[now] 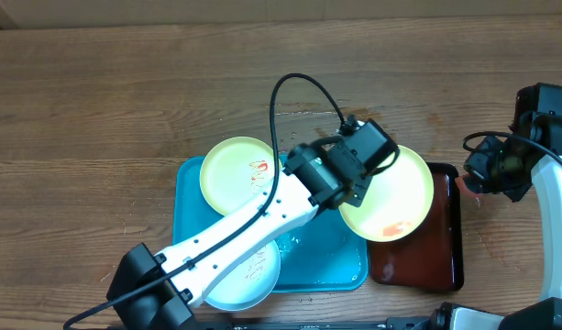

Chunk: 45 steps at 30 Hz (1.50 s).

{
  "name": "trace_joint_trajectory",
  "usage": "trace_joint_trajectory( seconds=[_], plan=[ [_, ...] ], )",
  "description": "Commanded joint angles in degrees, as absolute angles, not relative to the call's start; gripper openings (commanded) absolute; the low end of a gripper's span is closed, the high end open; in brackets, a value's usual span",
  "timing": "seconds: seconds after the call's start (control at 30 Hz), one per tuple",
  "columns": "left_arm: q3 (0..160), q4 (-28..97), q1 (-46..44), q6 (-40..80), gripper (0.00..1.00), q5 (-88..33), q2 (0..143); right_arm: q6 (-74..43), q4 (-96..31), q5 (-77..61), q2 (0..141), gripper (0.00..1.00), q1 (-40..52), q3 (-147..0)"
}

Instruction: Clean dirty plates on tray and stack at the side

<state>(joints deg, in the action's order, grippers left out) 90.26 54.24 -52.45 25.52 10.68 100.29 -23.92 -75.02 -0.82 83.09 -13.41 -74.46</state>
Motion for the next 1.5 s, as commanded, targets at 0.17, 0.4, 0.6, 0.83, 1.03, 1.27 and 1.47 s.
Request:
trace_joint_trajectory(
  seconds=[0.17, 0.4, 0.6, 0.83, 1.03, 1.27, 1.47],
  plan=[
    [98.87, 53.78, -55.29, 18.98, 0.04, 19.62, 105.54, -22.04, -75.81, -3.55, 82.56, 0.04, -14.04, -80.88],
    [100.14, 51.7, -60.62, 15.38, 0.04, 28.67, 109.36, -22.04, -79.77, -3.27, 82.56, 0.04, -15.57, -91.59],
    [100.22, 50.57, -64.34, 15.4, 0.04, 36.16, 111.28, -22.06, -83.81, -2.66, 82.56, 0.04, -15.57, -99.63],
    [100.22, 49.34, -65.95, 14.74, 0.04, 43.72, 111.35, -22.09, -85.03, -2.68, 82.59, 0.04, -16.12, -102.52],
    [100.22, 48.05, -66.83, 14.11, 0.04, 45.91, 111.35, -22.24, -85.47, -2.9, 82.61, 0.04, -18.57, -102.96],
    [100.22, 44.05, -68.93, 10.57, 0.04, 47.64, 112.07, -22.24, -86.43, -3.38, 82.61, 0.04, -19.05, -105.84],
    [100.2, 41.56, -71.5, 5.52, 0.04, 54.33, 114.98, -22.24, -87.57, -4.27, 82.61, 0.04, -19.05, -110.24]
  ],
)
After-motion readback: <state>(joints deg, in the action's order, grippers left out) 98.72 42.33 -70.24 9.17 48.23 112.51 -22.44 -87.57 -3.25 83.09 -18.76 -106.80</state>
